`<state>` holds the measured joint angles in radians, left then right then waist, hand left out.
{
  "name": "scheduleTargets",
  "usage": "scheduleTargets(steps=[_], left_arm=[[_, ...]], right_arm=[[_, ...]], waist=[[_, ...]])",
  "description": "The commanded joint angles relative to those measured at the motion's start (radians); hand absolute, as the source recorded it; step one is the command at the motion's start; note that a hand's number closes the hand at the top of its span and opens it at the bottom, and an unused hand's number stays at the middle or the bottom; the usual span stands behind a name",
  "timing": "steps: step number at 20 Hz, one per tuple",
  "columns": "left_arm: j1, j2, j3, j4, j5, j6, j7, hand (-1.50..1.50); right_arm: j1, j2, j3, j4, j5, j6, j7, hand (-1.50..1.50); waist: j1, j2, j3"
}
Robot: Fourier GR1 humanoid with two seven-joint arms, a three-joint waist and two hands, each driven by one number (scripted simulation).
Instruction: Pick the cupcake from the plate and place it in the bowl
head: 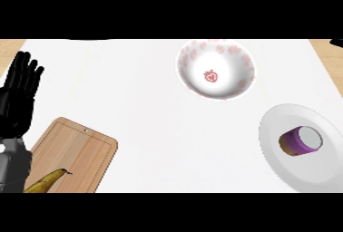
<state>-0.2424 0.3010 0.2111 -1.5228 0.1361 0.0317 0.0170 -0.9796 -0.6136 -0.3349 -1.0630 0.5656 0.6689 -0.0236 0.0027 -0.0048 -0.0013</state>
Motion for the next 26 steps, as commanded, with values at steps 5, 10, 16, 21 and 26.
scheduleTargets(steps=[5,10,16,21,26], left_arm=[[-0.028,-0.003,0.008,0.04,-0.007,-0.004,-0.025,0.0],[-0.009,-0.015,0.005,0.065,-0.007,-0.019,-0.051,0.0],[0.034,-0.008,0.005,-0.022,0.003,-0.034,-0.023,0.0],[-0.018,0.006,0.023,0.074,0.006,-0.056,-0.081,0.0],[-0.041,0.007,0.009,0.025,-0.008,-0.029,-0.016,0.0]], right_arm=[[-0.031,0.23,0.121,-0.048,0.033,-0.072,0.196,1.5],[-0.015,0.319,0.191,0.017,0.093,-0.161,0.206,1.5],[0.003,0.317,0.259,0.165,0.227,-0.298,0.158,1.5],[0.007,0.398,0.171,0.404,0.219,-0.512,0.149,-1.5],[-0.024,0.461,0.067,0.474,0.107,-0.582,0.077,-1.5]], waist=[[0.002,0.004,0.001],[0.005,0.006,0.001],[0.012,0.007,0.001],[0.026,0.019,0.001],[0.032,0.017,0.002]])
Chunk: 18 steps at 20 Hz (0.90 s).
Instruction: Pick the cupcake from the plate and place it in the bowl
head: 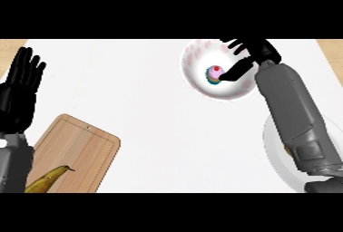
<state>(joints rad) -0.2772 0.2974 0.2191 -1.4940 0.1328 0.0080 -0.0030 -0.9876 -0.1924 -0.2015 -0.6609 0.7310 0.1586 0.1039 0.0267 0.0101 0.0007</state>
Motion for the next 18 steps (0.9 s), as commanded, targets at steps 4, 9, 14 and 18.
scheduleTargets(steps=[4,9,14,18], left_arm=[[-0.011,0.017,0.021,0.01,0.019,-0.016,0.01,0.0],[-0.014,-0.013,-0.006,-0.006,-0.006,0.013,0.012,0.0],[-0.027,0.008,0.011,-0.002,0.001,0.004,0.021,0.0],[-0.036,-0.016,-0.014,-0.005,-0.011,0.013,0.023,0.0]], right_arm=[[-0.019,0.018,-0.145,0.086,-0.124,-0.16,-0.171,-1.5],[-0.023,-0.038,-0.245,0.063,-0.201,-0.257,-0.238,-1.5],[0.017,-0.176,-0.336,0.128,-0.266,-0.246,-0.301,-1.5],[-0.041,-0.284,-0.399,0.232,-0.319,-0.202,-0.29,-1.5]], waist=[[0.003,0.002,0.0],[-0.008,-0.002,0.0],[-0.013,-0.001,0.001],[0.0,0.003,0.001]])
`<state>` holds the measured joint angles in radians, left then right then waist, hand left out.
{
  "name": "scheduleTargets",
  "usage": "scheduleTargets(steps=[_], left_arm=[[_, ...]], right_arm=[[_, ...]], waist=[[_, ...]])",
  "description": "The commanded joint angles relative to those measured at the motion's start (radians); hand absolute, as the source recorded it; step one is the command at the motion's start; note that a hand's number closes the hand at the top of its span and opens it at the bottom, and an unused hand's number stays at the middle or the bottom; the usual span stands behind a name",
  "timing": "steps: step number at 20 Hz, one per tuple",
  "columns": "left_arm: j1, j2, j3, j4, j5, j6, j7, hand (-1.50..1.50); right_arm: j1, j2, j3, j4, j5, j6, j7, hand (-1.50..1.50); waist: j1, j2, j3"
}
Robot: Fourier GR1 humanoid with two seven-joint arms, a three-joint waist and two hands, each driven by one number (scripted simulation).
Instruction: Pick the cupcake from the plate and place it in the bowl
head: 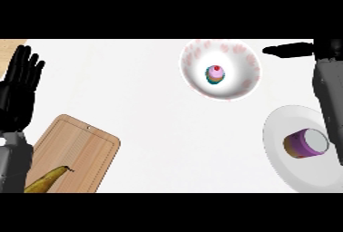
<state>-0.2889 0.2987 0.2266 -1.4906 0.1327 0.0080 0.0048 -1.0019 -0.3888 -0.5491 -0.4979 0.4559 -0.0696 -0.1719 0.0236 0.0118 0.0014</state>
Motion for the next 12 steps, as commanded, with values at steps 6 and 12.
scheduleTargets(steps=[6,12], left_arm=[[0.031,-0.026,-0.013,-0.004,-0.021,0.018,-0.011,0.0],[-0.013,-0.001,-0.003,-0.009,0.002,-0.005,0.016,0.0]], right_arm=[[0.154,-0.231,-0.129,0.132,-0.132,0.205,-0.254,-1.5],[0.155,-0.354,-0.15,0.242,-0.139,0.279,-0.301,-1.5]], waist=[[-0.002,0.002,0.001],[0.023,0.011,0.003]])
